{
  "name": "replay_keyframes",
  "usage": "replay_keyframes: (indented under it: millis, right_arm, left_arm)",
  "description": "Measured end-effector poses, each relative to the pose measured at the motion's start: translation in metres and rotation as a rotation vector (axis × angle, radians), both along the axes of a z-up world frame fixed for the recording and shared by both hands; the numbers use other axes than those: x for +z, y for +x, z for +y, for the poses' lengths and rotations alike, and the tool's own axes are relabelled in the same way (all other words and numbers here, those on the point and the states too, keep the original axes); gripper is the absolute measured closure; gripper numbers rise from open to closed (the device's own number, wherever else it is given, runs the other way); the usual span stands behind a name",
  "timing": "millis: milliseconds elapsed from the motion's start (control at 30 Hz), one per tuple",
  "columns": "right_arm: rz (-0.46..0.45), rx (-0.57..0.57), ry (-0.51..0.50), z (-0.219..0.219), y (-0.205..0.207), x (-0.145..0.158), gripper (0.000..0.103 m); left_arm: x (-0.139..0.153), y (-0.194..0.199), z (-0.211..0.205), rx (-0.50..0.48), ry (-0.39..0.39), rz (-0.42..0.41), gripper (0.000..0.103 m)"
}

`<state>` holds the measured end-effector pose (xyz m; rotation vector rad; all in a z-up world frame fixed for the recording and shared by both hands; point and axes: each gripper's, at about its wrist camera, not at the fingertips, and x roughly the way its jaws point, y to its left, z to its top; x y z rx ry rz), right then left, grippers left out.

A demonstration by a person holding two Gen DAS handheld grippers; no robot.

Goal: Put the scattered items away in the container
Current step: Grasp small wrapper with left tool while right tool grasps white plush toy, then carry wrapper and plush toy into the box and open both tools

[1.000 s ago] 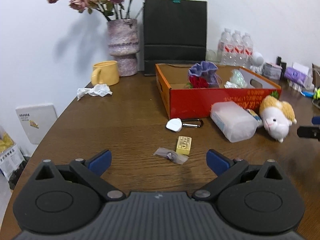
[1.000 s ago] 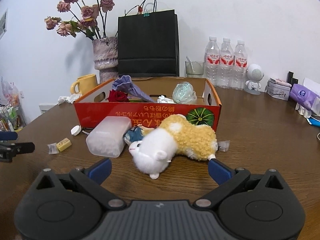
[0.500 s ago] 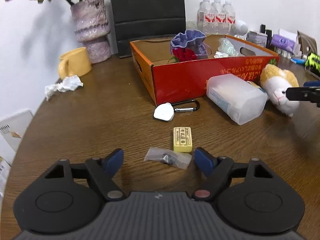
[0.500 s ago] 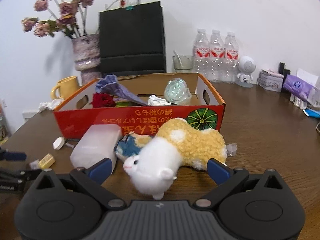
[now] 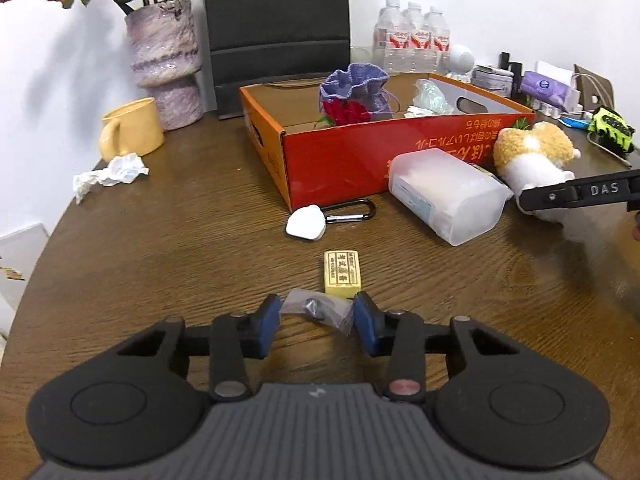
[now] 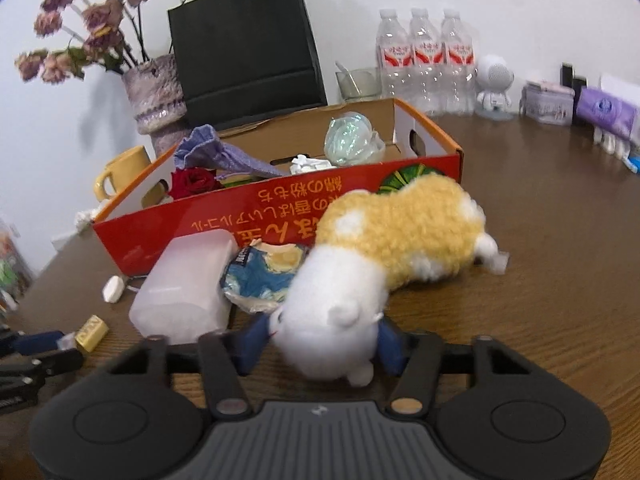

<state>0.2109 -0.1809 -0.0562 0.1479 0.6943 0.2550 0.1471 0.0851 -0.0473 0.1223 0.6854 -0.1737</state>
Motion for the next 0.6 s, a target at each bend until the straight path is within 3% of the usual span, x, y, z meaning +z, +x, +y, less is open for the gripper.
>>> replay_keyframes:
  millis: [267,600]
  right_arm:
    - [-0.054,0.010,0.032,-0.015,-0.018,0.005,0.050]
    - [-0.144,0.036,0.084,-0.030,-0.034,0.018,0.051]
  left_arm:
    - [0.000,-0.014,-0.003,0.036,-0.013,-0.024,0.077]
    - [0.032,-0.037,-0.020,0.016,-0.021,-0.152,0.077]
